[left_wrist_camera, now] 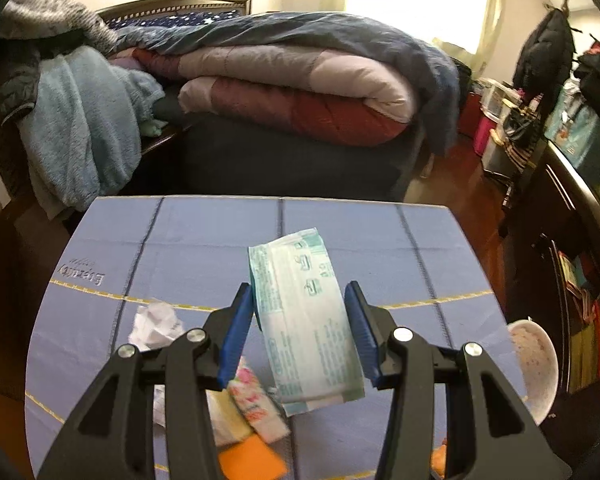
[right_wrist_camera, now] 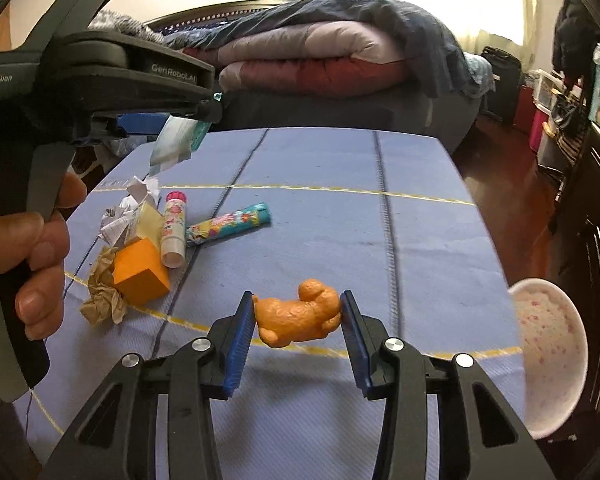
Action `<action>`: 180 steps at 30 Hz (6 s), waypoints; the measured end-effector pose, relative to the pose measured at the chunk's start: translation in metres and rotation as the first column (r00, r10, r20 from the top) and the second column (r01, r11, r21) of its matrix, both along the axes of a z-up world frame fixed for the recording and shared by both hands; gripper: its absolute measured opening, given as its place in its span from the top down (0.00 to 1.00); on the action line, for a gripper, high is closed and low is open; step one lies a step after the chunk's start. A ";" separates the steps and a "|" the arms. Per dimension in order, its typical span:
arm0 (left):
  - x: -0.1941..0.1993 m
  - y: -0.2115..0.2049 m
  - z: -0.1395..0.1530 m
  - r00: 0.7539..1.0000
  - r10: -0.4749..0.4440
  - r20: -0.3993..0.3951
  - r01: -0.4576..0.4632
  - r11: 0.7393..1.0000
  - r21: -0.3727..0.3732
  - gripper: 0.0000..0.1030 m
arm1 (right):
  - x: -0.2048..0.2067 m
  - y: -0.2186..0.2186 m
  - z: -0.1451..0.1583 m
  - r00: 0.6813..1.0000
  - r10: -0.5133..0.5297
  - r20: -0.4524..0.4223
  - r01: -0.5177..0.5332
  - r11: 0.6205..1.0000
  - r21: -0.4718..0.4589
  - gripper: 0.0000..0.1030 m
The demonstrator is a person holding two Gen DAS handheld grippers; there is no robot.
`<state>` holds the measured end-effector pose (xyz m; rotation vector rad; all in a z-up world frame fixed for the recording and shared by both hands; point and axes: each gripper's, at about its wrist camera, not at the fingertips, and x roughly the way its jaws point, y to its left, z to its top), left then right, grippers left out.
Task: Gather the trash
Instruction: 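Grasp the green-white tissue pack with the left tool while the right tool grasps the orange gummy, then carry the tissue pack and orange gummy over the pink-dotted bin, then open both tools over the bin to drop the items, then move both open tools back over the table, then grasp the crumpled white wrapper with the left tool while the right tool grasps the orange cube, then carry the white wrapper and orange cube over the bin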
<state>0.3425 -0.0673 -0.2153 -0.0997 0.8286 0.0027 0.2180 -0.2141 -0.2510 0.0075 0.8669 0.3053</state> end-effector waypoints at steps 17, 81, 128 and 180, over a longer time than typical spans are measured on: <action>-0.038 -0.155 0.025 0.949 -0.309 0.062 0.309 0.951 0.014 0.53 | -0.045 -0.136 0.022 0.957 -0.286 0.045 0.283 0.957 0.062 0.58; -0.038 -0.079 -0.016 0.996 -0.088 0.018 0.086 0.993 0.079 0.04 | -0.022 -0.128 0.014 0.954 -0.297 0.042 0.296 0.955 0.018 0.20; -0.045 0.174 -0.031 0.949 0.314 -0.004 -0.313 0.945 -0.092 0.65 | 0.012 0.144 0.010 0.987 0.161 0.015 -0.159 0.982 -0.105 0.29; -0.069 -0.079 0.021 0.977 -0.190 0.095 0.191 0.982 0.001 0.62 | -0.033 -0.089 0.028 0.972 -0.234 0.023 0.230 0.967 0.111 0.59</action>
